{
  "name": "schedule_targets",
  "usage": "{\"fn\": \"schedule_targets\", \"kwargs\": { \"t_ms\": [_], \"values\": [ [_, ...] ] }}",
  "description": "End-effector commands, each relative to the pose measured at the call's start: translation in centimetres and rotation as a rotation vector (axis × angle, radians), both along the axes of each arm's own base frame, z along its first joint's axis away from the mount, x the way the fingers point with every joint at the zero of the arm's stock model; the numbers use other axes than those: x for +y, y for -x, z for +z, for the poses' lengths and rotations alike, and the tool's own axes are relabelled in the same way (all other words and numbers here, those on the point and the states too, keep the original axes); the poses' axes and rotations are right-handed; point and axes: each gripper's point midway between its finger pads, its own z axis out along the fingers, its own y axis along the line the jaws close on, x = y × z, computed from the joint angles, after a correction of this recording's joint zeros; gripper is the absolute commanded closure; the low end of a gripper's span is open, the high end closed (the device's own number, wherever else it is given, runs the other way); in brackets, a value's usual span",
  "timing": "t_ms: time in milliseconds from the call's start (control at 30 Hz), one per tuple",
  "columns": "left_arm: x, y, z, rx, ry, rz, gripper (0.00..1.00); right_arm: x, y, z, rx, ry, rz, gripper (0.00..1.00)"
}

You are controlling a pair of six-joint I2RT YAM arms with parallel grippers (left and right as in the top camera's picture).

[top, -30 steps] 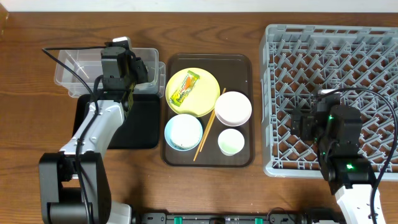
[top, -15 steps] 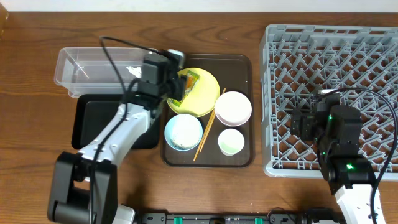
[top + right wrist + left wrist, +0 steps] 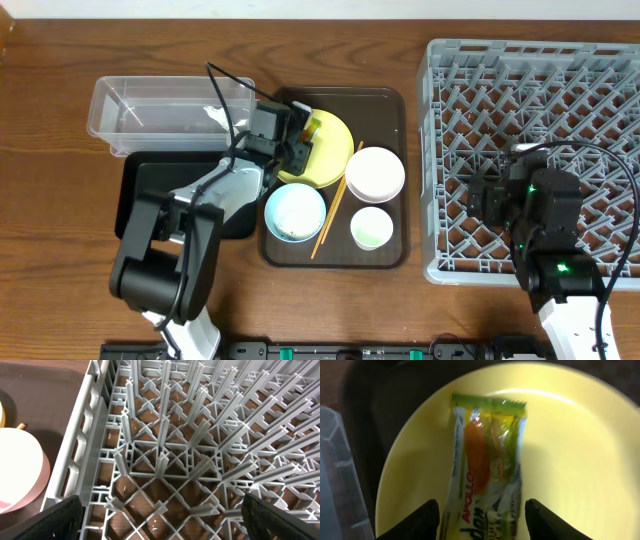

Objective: Sort waste into correct bins and load items into the dishwasher rack
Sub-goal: 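Release tissue, reach left gripper to the snack wrapper and grasp it, then carry the wrapper to the clear bin and release it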

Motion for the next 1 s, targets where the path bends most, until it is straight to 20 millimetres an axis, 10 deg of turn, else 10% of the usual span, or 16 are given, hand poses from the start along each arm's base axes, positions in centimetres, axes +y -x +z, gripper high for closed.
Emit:
{"fn": "schedule_targets", "kwargs": {
  "t_ms": [0,167,433,567,967],
  "values": [
    [0.7,-0.7,-0.4,-0.013,-0.045,0.017,0.42,0.3,-0.2,0.8,-0.011,-0.014,0.004,0.01],
    [0.7,-0.4,-0.7,0.001,-0.049,0.016,0.44,0.3,-0.1,0.7,-0.008,-0.014,0.004,0.01],
    [1.1,1.0,-1.7,0.07,-0.069,0.016,0.91,0.3,-0.1,0.7,-0.008,-0.014,0.004,0.01],
    [0.9,0.8,-1.2,0.06,-0.044,0.033,0.94,0.3,-0.1,0.7,-0.008,-0.013,0.004,0.01],
    [0.4,-1.5,11.1,-0.211,0.14,0.127,0.94,0.3,-0.1,0.7,-0.008,-0.013,0.003,0.01]
  ]
}}
